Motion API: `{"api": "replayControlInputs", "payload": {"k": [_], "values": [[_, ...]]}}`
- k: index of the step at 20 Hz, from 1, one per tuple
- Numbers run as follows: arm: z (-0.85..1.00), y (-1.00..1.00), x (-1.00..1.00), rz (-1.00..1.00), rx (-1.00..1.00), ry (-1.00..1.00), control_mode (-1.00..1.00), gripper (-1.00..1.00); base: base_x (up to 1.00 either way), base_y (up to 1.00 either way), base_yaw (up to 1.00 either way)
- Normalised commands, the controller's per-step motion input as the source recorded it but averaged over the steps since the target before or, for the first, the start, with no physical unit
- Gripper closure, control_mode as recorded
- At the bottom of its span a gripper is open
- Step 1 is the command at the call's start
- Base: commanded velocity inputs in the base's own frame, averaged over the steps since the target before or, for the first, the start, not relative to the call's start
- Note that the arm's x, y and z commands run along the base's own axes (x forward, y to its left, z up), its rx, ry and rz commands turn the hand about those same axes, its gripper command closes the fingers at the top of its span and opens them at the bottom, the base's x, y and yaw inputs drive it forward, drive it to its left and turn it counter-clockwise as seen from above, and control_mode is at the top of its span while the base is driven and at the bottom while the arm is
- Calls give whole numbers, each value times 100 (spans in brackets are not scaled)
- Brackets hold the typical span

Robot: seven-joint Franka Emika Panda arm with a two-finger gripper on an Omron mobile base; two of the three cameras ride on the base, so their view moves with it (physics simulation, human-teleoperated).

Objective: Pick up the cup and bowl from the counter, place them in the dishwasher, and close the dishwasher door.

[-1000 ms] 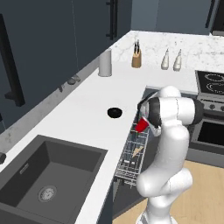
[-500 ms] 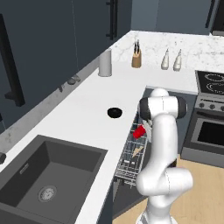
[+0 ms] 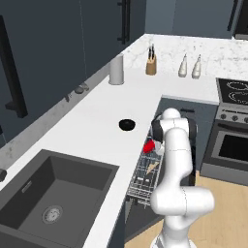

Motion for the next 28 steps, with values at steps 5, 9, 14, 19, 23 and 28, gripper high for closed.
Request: {"api": "replayControlInputs", "payload": {"k": [5, 9, 14, 19, 23, 28], "values": [[-64, 10, 31, -11, 10, 14, -100, 100, 0, 0, 0], [-63, 13, 9, -12, 6, 3, -100, 100, 0, 0, 0], [-35, 20, 0, -12, 1, 0, -100, -100, 0, 0, 0], [-7, 1, 0, -15, 0, 0, -100, -100, 0, 0, 0], [26, -10, -10, -16, 0, -3, -100, -100, 0, 0, 0], [92, -13, -52, -13, 0, -10, -100, -100, 0, 0, 0]]}}
